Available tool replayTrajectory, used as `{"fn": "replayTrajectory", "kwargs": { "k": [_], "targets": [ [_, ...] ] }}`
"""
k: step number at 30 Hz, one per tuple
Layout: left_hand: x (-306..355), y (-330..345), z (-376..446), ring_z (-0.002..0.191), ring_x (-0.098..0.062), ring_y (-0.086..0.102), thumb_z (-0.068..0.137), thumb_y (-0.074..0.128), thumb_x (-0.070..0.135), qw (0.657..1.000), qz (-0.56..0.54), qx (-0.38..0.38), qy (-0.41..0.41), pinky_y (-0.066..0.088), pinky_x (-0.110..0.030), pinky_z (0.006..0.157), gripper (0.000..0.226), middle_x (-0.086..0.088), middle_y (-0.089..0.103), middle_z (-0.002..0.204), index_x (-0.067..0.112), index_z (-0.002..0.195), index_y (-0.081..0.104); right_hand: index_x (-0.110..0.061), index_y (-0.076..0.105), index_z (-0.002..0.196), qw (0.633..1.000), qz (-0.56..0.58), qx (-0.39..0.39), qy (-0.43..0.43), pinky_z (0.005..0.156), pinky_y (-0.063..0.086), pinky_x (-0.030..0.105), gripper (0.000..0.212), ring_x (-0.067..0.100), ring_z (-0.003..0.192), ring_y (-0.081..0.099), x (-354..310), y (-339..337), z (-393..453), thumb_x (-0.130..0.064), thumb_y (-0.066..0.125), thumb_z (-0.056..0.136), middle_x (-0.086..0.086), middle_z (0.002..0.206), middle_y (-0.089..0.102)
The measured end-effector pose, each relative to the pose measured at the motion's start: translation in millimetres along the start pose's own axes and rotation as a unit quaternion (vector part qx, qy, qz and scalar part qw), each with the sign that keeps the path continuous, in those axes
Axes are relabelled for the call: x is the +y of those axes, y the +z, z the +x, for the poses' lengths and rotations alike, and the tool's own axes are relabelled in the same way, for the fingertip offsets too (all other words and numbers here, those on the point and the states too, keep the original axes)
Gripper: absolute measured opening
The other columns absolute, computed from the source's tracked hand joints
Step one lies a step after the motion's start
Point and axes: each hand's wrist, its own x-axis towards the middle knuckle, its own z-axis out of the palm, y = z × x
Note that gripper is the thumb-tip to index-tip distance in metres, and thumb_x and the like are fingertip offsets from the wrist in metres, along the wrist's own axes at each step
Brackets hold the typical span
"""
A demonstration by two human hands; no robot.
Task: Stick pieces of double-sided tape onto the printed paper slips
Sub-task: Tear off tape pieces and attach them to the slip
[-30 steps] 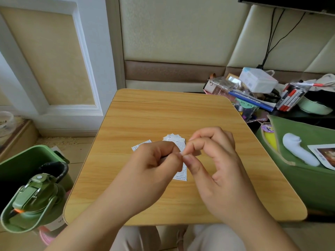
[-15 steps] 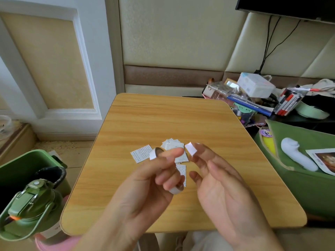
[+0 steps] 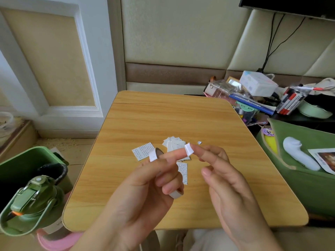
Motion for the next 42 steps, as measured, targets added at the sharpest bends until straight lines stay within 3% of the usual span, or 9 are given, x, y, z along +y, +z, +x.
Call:
{"fn": "replayTrajectory", "kwargs": {
  "k": [4,10,15,20,26,31,36,40,42],
  "targets": [
    [0.6,0.8,-0.6,0.042,-0.009,0.032,0.059,0.079,0.011,1.000,-0.007,-0.007,-0.003,0.025,-0.030,0.070,0.039,0.006,0.032,0.048,-0.001,0.096,0.072,-0.049,0.066,0.112,0.992,-0.125,0.009,-0.034,0.086,0.036,0.009,0.034,0.001,0.099,0.050,-1.8,-4.7,1.0,-0.037,0.051,0.083,-0.018,0.106,0.050],
    [2.9,0.1,-1.2,0.042,-0.009,0.031,0.055,0.082,0.009,1.000,-0.018,-0.010,-0.009,0.022,-0.030,0.071,0.036,0.006,0.029,0.049,0.002,0.089,0.072,-0.053,0.058,0.120,0.971,-0.234,0.003,-0.057,0.096,0.033,0.014,0.040,0.016,0.115,0.047,0.5,-9.2,2.6,-0.033,0.046,0.088,-0.015,0.109,0.047],
    [4.2,0.1,-0.7,0.042,-0.010,0.029,0.055,0.082,0.009,1.000,-0.004,-0.011,0.003,0.019,-0.031,0.071,0.037,0.006,0.028,0.050,0.002,0.090,0.072,-0.051,0.051,0.128,0.943,-0.319,0.012,-0.097,0.100,0.030,0.019,0.045,0.018,0.112,0.046,4.5,-11.4,3.6,-0.028,0.046,0.090,-0.019,0.109,0.046],
    [5.8,-0.8,-1.0,0.044,-0.011,0.028,0.064,0.069,0.018,0.998,0.060,-0.008,0.011,0.020,-0.032,0.066,0.041,0.005,0.027,0.050,0.000,0.101,0.071,-0.043,0.054,0.129,0.947,-0.306,0.029,-0.093,0.097,0.031,0.013,0.043,0.018,0.112,0.048,6.0,-11.9,2.1,-0.027,0.047,0.089,-0.019,0.109,0.047],
    [8.3,-1.8,0.4,0.044,-0.012,0.027,0.068,0.060,0.025,0.993,0.113,0.004,0.020,0.020,-0.034,0.065,0.043,0.005,0.026,0.049,0.001,0.102,0.071,-0.040,0.062,0.120,0.967,-0.241,0.040,-0.069,0.091,0.037,0.016,0.037,0.016,0.109,0.053,5.0,-7.5,0.8,-0.029,0.049,0.088,-0.013,0.107,0.052],
    [5.8,-3.8,-1.9,0.044,-0.012,0.027,0.069,0.060,0.020,0.997,0.067,-0.016,0.023,0.021,-0.033,0.065,0.040,0.004,0.027,0.049,-0.003,0.100,0.070,-0.043,0.067,0.113,0.983,-0.178,0.028,-0.045,0.085,0.040,0.014,0.035,0.011,0.101,0.057,3.7,-3.6,0.1,-0.030,0.051,0.085,-0.010,0.103,0.057],
    [2.0,-5.7,-1.0,0.044,-0.013,0.027,0.067,0.062,0.018,0.999,0.037,-0.021,0.009,0.019,-0.033,0.066,0.040,0.003,0.028,0.048,-0.004,0.099,0.070,-0.041,0.070,0.102,0.986,-0.143,0.075,-0.033,0.082,0.040,0.012,0.026,0.007,0.091,0.058,9.6,-1.0,5.6,-0.031,0.055,0.084,-0.013,0.101,0.063],
    [4.1,-8.4,-2.6,0.043,-0.013,0.031,0.068,0.066,0.017,0.998,0.018,-0.056,0.007,0.021,-0.033,0.067,0.029,0.003,0.031,0.047,0.000,0.090,0.071,-0.041,0.063,0.110,0.984,-0.119,0.122,0.056,0.081,0.042,0.012,0.032,0.003,0.091,0.058,21.8,-4.0,14.2,-0.029,0.055,0.081,-0.017,0.099,0.063],
    [6.0,-8.9,-2.3,0.044,-0.013,0.033,0.070,0.068,0.018,0.996,0.008,-0.083,-0.002,0.022,-0.033,0.068,0.029,0.002,0.034,0.048,0.000,0.093,0.070,-0.046,0.054,0.118,0.984,-0.123,0.066,0.111,0.085,0.044,0.016,0.039,0.002,0.100,0.059,27.4,-2.4,17.6,-0.041,0.055,0.080,-0.018,0.110,0.062]
  ]
}}
